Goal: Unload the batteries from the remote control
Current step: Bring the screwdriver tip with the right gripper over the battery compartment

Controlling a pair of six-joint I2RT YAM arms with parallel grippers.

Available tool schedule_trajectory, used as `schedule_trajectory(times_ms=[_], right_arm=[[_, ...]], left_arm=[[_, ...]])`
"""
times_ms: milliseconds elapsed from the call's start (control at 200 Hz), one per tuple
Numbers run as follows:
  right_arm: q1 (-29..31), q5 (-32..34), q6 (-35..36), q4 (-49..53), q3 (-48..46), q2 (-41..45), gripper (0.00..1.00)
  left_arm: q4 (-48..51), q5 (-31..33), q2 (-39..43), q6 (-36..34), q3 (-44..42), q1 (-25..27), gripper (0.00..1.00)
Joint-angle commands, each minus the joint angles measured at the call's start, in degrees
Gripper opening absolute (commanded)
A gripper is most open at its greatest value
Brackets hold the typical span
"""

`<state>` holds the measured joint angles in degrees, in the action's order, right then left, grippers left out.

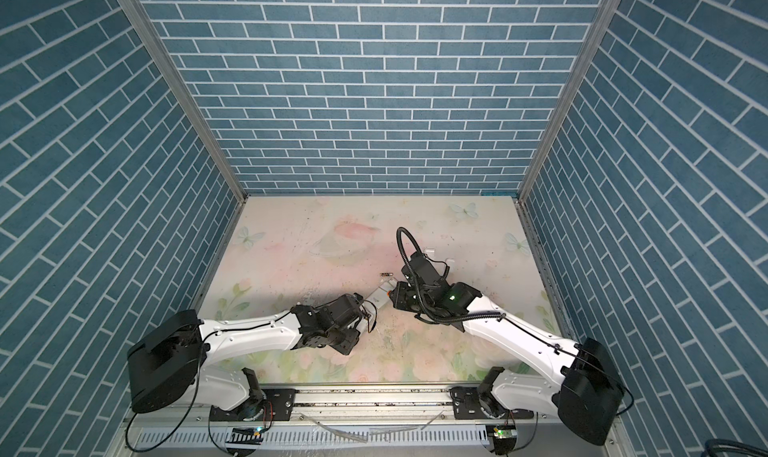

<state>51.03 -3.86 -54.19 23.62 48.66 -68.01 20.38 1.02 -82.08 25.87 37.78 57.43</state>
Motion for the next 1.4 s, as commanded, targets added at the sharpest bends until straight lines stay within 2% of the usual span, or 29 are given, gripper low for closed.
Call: schedule_trajectory(times_ms=[0,280,485,715,800,875,1120,1240,1395], right_arm=[[2.2,0.1,-2.6,5.0,-0.8,1.1,0.0],[6.5,2.4,-5.3,4.2,-1.3,1.1,0.0],[7.2,0.8,-4.8,2.5,-0.2,-1.8,0.0],[8.3,-0.8,-5.0,0.7,0.6,-3.8,0.0],[8.7,-0.8,-5.2,-0.5,0.6,-4.5,0.0],[9.1,-0.8,-5.9,-1.8,0.4,-5.2,0.0],[9.6,-0.8,-6.4,-3.8,0.3,-6.0,0.0],[9.8,-0.8,-6.5,-4.0,0.2,-6.2,0.0],[10.1,-0.8,-6.7,-4.2,0.3,-6.8,0.0]], left_arm=[[3.8,-2.2,-1.3,2.9,-3.3,0.8,0.3],[9.4,0.8,3.2,8.5,-6.0,1.6,0.28],[11.5,1.7,6.4,11.1,-8.8,1.7,0.28],[11.0,2.0,4.2,11.3,-8.2,1.7,0.31],[10.7,1.7,3.7,11.2,-8.2,1.7,0.37],[10.8,1.7,3.8,11.2,-8.1,1.7,0.46],[12.1,2.2,6.6,12.7,-9.3,1.7,0.68],[12.4,2.3,8.0,14.3,-10.4,1.8,0.74],[13.3,3.1,9.5,15.6,-11.2,1.9,0.75]])
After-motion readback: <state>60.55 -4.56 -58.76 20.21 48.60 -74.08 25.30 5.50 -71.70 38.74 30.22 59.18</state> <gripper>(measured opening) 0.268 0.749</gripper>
